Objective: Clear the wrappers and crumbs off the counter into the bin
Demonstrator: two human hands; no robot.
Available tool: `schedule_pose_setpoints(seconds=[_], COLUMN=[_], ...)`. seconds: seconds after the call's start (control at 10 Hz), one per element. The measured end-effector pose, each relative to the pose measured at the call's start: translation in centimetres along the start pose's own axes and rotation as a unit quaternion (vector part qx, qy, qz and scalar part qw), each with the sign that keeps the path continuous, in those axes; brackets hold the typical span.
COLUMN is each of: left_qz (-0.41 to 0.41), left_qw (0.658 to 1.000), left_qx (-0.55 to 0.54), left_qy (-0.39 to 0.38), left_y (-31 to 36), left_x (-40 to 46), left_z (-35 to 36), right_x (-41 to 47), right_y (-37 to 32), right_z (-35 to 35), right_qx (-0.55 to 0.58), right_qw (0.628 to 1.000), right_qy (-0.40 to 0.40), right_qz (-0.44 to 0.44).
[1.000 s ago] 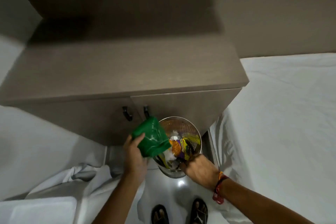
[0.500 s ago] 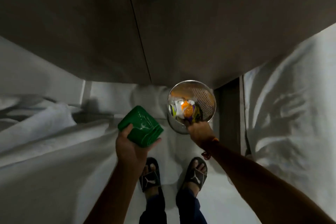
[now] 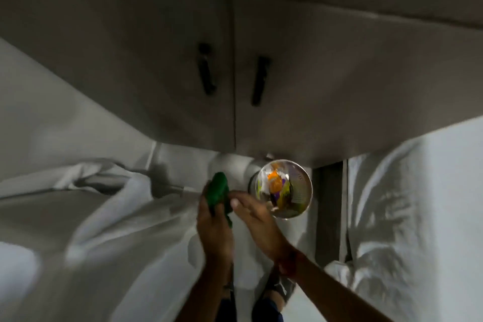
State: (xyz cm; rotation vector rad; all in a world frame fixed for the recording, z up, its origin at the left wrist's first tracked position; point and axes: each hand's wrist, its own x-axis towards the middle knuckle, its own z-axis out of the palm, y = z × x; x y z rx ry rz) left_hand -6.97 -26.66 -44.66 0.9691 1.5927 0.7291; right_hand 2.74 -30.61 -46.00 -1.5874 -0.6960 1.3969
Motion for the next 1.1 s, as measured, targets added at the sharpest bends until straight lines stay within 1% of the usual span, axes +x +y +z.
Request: schedule_pose_setpoints(seconds=[0.1,0.2,0.3,0.4,0.5,0.6,0.7,0.8,0.9,1.0,1.1], left_qz=[0.077,0.152,0.159,0.194,0.078,0.023,0.004,-0.015,-0.024,-0.039,0.005], left_qw=[0.992,0.961,0.949,0.949,0.987,0.995,0.991,0.975,0.966,0.963,0.967], left_qx=[0.08,0.202,0.226,0.24,0.122,0.075,0.136,0.214,0.252,0.264,0.252], left_qy=[-0.062,-0.109,-0.154,-0.066,-0.073,-0.054,0.015,0.056,0.058,0.025,0.04], left_y=[7.0,13.0,18.9,23.2,24.8,23.6,20.8,18.3,17.1,17.2,18.8], left_x=[-2.7,-4.1,-5.5,-5.9,-5.2,-5.0,-4.8,-4.0,-3.7,-3.6,-3.8], left_z=[-2.1,-5.4,-10.3,-17.3,-24.7,-31.2,-36.8,-40.2,-41.7,-41.9,-42.1], right_x=[-2.8,-4.6,-6.1,-7.3,-8.8,-10.6,-11.5,-11.7,-12.2,-12.0,-12.2], right_y=[-8.3,-14.2,-19.4,-23.9,-27.0,-27.3,-25.8,-24.4,-24.0,-24.3,-26.5], right_z=[3.0,3.8,5.3,8.7,14.4,21.2,27.0,30.7,32.6,32.1,30.3], right_qx=[0.111,0.126,0.124,0.158,0.182,0.133,0.048,0.057,-0.023,-0.157,-0.226], right_qw=[0.993,0.991,0.99,0.986,0.982,0.985,0.983,0.961,0.948,0.939,0.94], right_qy=[-0.021,0.024,0.061,0.056,-0.028,-0.078,-0.104,-0.143,-0.192,-0.218,-0.201], right_qz=[0.032,0.027,0.002,0.007,0.026,0.077,0.142,0.231,0.253,0.216,0.158])
